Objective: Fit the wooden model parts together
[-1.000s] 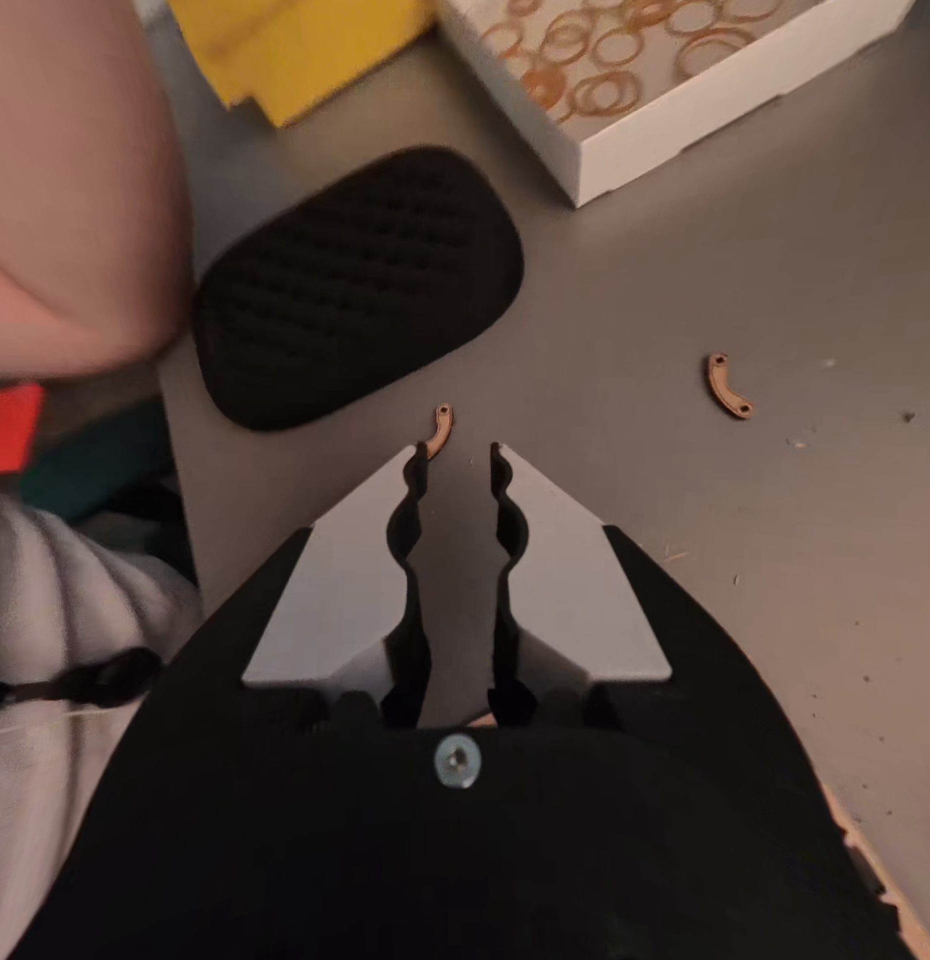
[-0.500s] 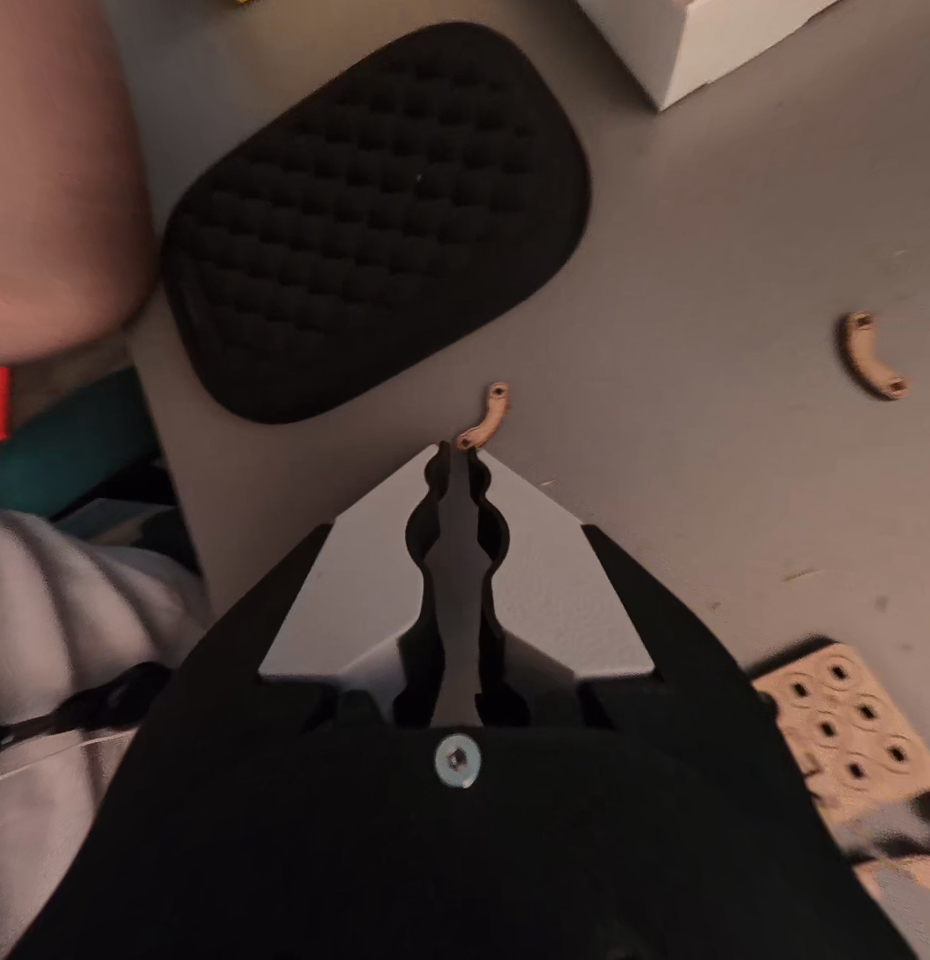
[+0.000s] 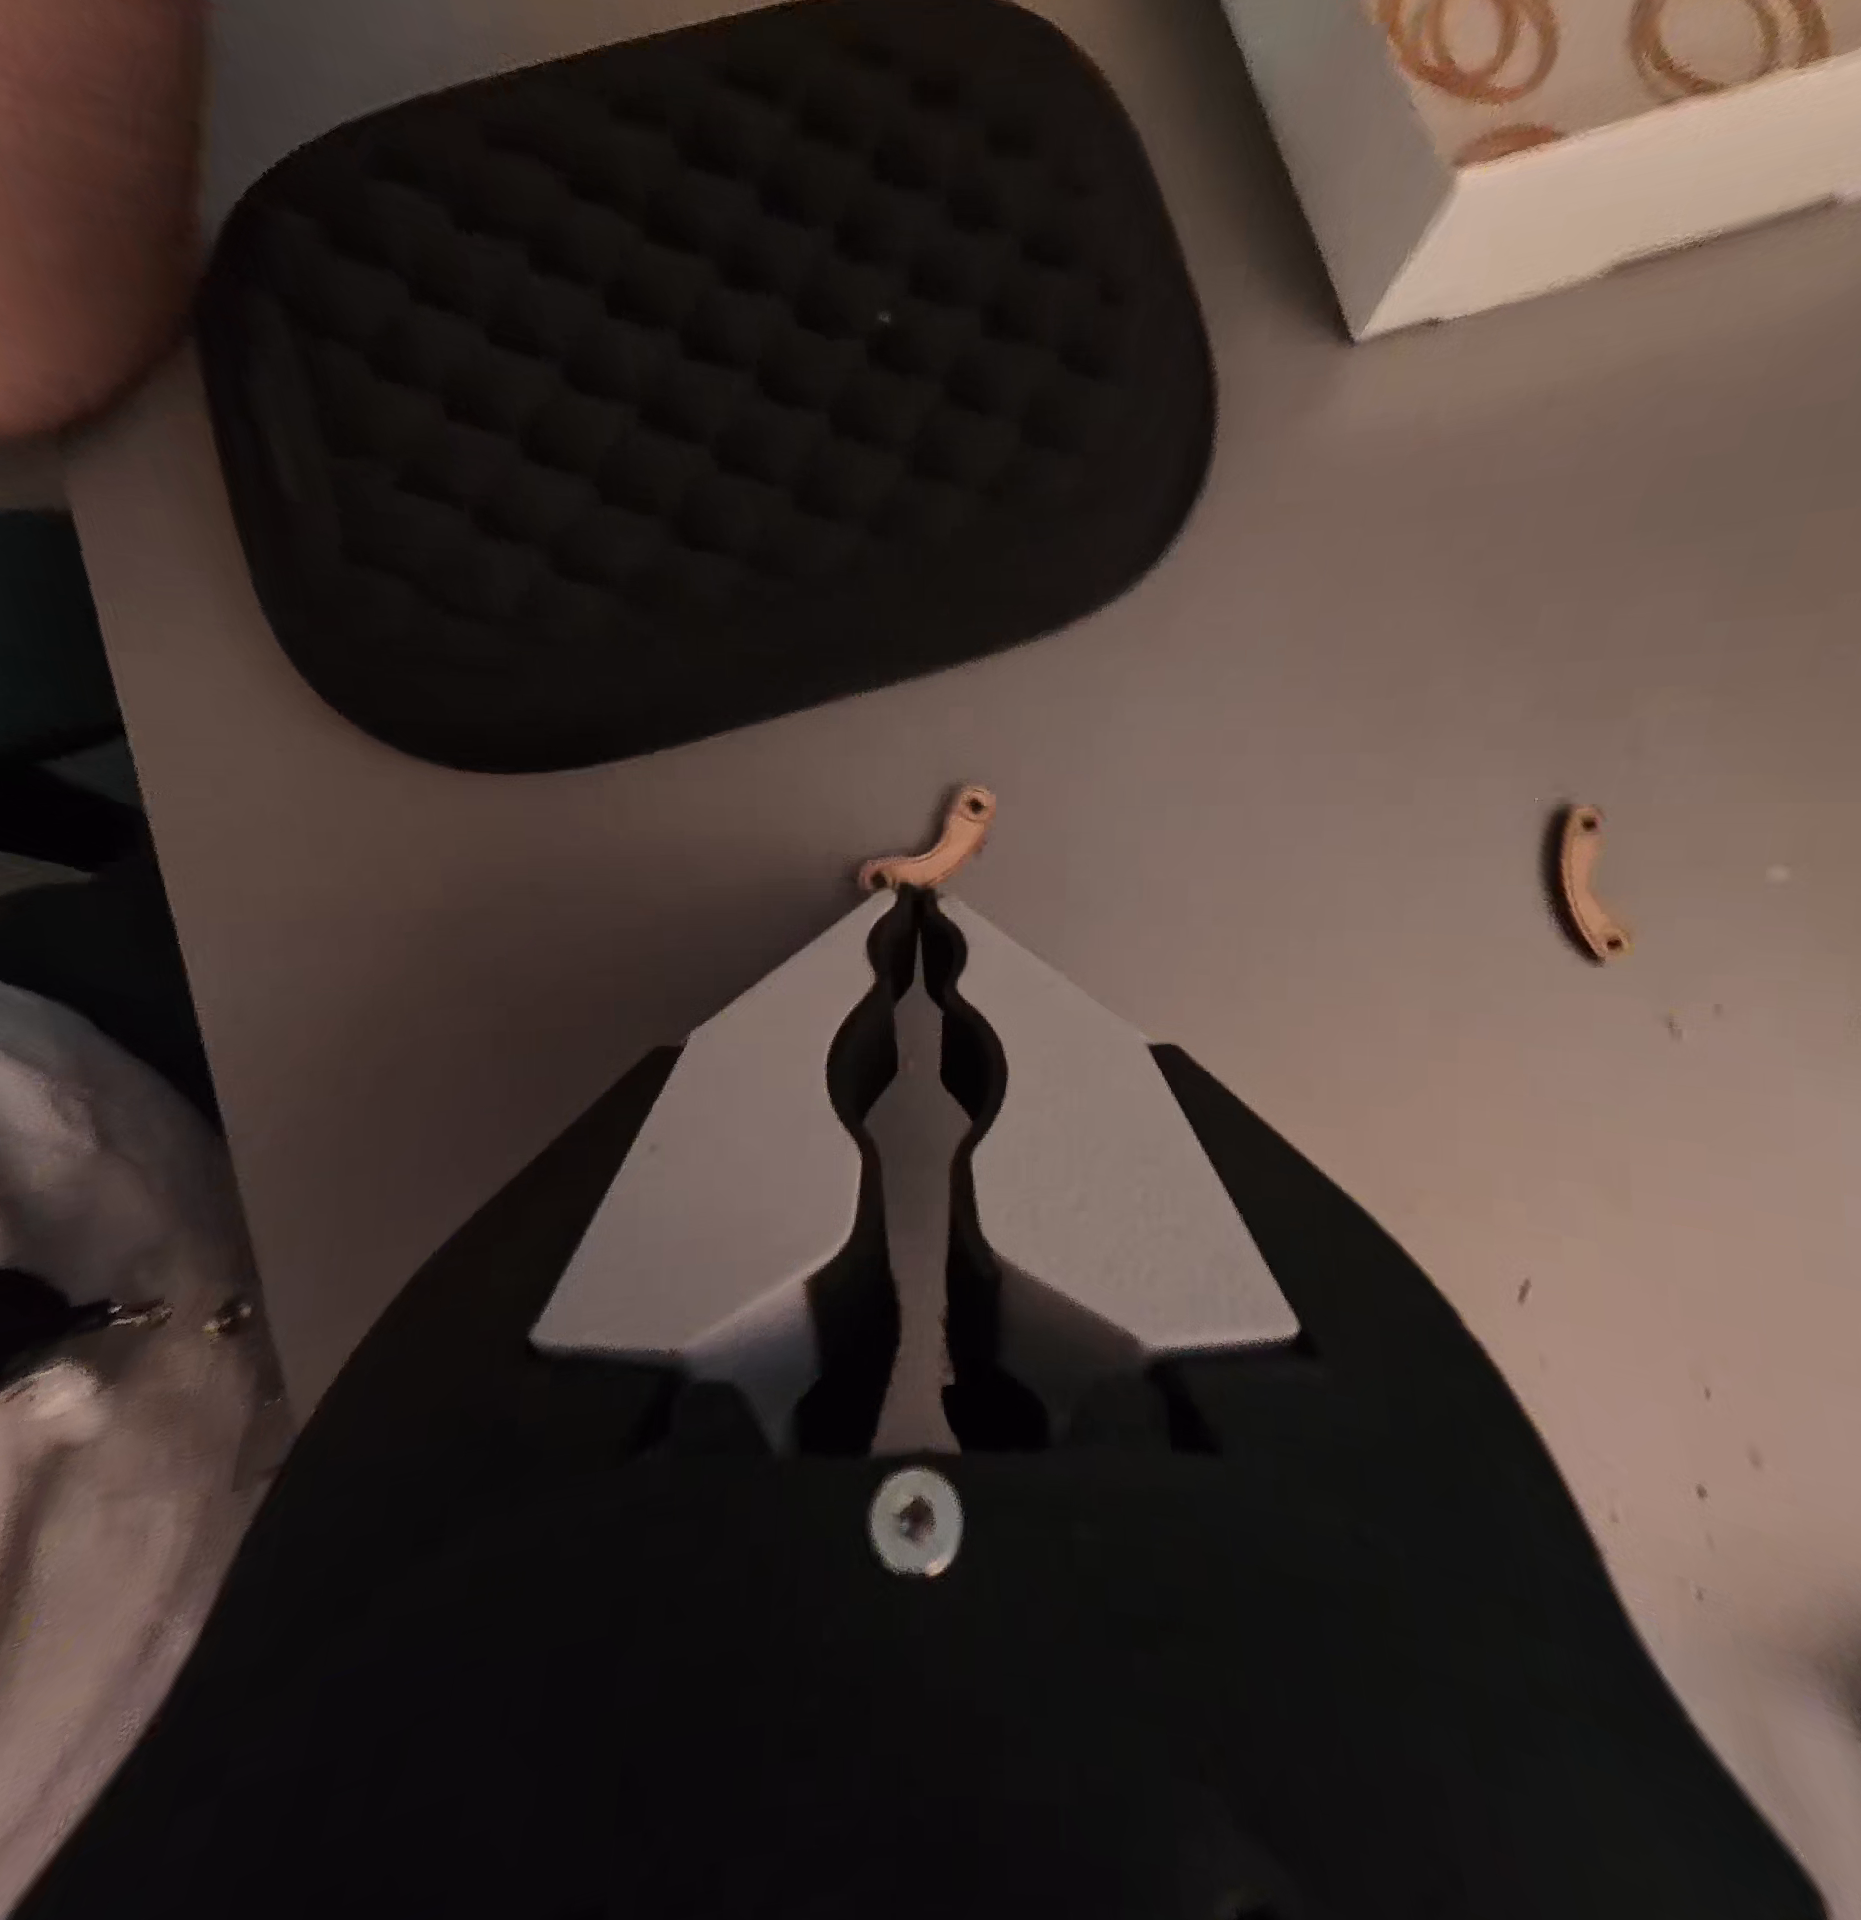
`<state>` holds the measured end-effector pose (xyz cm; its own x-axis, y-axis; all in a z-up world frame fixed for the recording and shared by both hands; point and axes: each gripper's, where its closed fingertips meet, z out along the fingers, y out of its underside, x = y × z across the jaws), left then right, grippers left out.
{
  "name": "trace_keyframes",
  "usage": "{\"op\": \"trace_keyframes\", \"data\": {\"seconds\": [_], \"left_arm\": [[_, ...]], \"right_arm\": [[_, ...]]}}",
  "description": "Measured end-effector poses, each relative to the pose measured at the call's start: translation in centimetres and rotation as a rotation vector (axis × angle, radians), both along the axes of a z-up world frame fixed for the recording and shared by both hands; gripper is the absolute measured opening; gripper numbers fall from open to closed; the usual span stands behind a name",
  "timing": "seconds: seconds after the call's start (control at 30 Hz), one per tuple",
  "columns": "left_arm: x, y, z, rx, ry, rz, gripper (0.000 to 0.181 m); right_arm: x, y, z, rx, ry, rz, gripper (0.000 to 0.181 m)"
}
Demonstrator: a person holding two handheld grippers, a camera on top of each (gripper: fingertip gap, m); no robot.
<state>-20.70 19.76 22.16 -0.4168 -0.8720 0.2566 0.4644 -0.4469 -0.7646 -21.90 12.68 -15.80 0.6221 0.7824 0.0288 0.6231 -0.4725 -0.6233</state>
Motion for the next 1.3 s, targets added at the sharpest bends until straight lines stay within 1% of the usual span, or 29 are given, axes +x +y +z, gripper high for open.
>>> {"op": "trace_keyframes", "data": {"seconds": [0.07,0.13,0.17,0.23,0.3,0.37,0.47,0.6,0.7,0.8,0.93,1.0,1.13,1.2,1.3], "left_arm": [[0.0,0.1,0.0,0.001,0.002,0.006,0.003],[-0.1,0.1,-0.1,-0.004,0.001,0.005,0.002],[-0.1,0.1,0.0,-0.006,0.000,0.003,0.003],[-0.1,0.1,0.0,-0.004,0.000,0.005,0.002],[0.0,0.0,0.0,0.002,0.001,0.007,0.003],[0.0,-0.1,0.0,0.003,0.003,0.003,0.003],[-0.1,0.0,-0.1,0.002,0.003,0.010,0.002],[-0.1,-0.2,0.0,0.006,0.002,0.012,0.003],[-0.1,-0.3,0.1,0.016,0.004,0.017,0.003],[-0.2,0.0,0.1,0.010,0.001,0.022,0.003],[-0.3,0.5,0.0,-0.002,-0.001,0.024,0.002],[-0.3,0.5,0.0,-0.005,-0.001,0.023,0.002],[-0.2,0.3,0.0,-0.003,-0.001,0.016,0.003],[-0.2,0.2,0.0,-0.001,-0.002,0.012,0.003],[-0.2,0.1,0.1,0.001,-0.004,0.012,0.003]], "right_arm": [[-1.4,-0.2,-0.1,0.025,-0.007,0.053,0.000],[-1.5,-0.2,0.3,0.034,-0.015,0.098,0.000],[-1.5,-0.2,0.9,0.049,0.001,0.144,0.000],[-2.1,-0.9,2.3,0.075,0.061,0.310,0.006],[-2.4,-1.4,3.0,0.131,0.050,0.498,0.016],[-2.3,-1.2,2.7,0.172,-0.043,0.633,0.017],[-2.4,-0.4,1.9,0.146,-0.172,0.744,0.018],[-2.4,-0.5,1.2,0.151,-0.358,0.921,0.018],[-1.8,0.1,0.2,0.119,-0.445,0.997,0.020],[-1.8,0.6,-0.2,0.076,-0.457,1.023,0.017],[-1.1,1.0,-0.2,-0.001,-0.466,0.969,0.011],[-0.5,0.8,-0.1,-0.042,-0.452,0.918,0.006],[0.7,-0.4,-0.1,-0.143,-0.392,0.785,0.009],[1.0,-0.6,0.0,-0.143,-0.360,0.712,0.013],[1.6,-0.8,0.0,-0.111,-0.322,0.650,0.016]]}}
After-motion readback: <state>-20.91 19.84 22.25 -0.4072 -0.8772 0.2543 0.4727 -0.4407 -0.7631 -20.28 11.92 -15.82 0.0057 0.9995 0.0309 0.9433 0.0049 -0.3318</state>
